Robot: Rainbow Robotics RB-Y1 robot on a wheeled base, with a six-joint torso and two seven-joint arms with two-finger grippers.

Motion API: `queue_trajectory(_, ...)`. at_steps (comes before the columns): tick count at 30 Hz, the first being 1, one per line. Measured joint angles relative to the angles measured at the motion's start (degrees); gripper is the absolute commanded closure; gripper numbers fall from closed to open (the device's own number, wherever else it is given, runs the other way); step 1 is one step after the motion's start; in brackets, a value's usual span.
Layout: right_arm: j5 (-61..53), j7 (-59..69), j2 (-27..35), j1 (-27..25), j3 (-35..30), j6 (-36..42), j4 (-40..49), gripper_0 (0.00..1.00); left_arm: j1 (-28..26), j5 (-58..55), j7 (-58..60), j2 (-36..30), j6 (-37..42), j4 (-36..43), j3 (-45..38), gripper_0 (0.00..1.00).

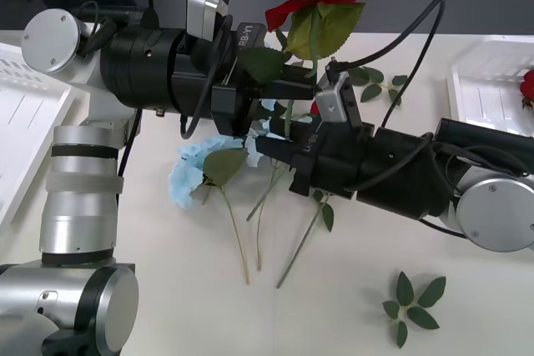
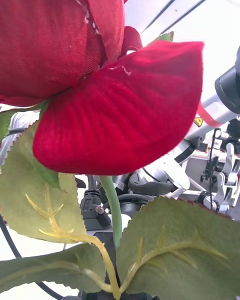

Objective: Put the red flowers into the right box and the blue flowers into the left box

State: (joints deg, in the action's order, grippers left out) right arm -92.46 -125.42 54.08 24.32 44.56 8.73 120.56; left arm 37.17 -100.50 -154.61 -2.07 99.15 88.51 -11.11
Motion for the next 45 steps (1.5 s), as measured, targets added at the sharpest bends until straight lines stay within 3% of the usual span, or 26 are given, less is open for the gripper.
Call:
queue_trajectory(7, 0.0, 0.0, 0.0, 0.0, 0.0, 0.0, 0.0, 1.00, 0.0, 0.0, 0.0, 0.0, 0.0, 0.0, 0.0, 1.00)
queue_trajectory(8, 0.0, 0.0, 0.0, 0.0, 0.0, 0.0, 0.0, 1.00, 0.0, 0.0, 0.0, 0.0, 0.0, 0.0, 0.0, 0.86)
queue_trajectory(9, 0.0, 0.0, 0.0, 0.0, 0.0, -0.1, 0.0, 1.00, 0.0, 0.0, 0.0, 0.0, 0.0, 0.0, 0.0, 0.36)
queue_trajectory(10, 0.0, 0.0, 0.0, 0.0, 0.0, -0.1, 0.0, 1.00, 0.0, 0.0, 0.0, 0.0, 0.0, 0.0, 0.0, 0.15)
queue_trajectory(11, 0.0, 0.0, 0.0, 0.0, 0.0, -0.1, 0.0, 1.00, 0.0, 0.0, 0.0, 0.0, 0.0, 0.0, 0.0, 0.00)
queue_trajectory(23, -0.1, 0.2, 0.8, 0.0, 0.0, -3.6, 0.1, 1.00, 0.0, 0.0, 0.0, 0.0, 0.0, 0.0, 0.0, 0.00)
queue_trajectory(31, -5.8, 0.3, 8.7, -0.6, -3.8, -3.9, 0.3, 1.00, 0.0, 0.0, 0.0, 0.0, 0.0, 0.0, 0.0, 0.00)
queue_trajectory(35, -10.0, 0.3, 12.3, -5.9, -13.3, -0.7, 0.4, 1.00, -0.4, 0.0, 0.0, 0.0, -0.1, -0.3, 0.0, 0.00)
queue_trajectory(45, -9.8, 1.3, 9.4, -31.4, -49.9, 15.2, 0.4, 1.00, -1.4, 5.1, 0.0, 0.0, -1.9, 1.2, -1.1, 0.00)
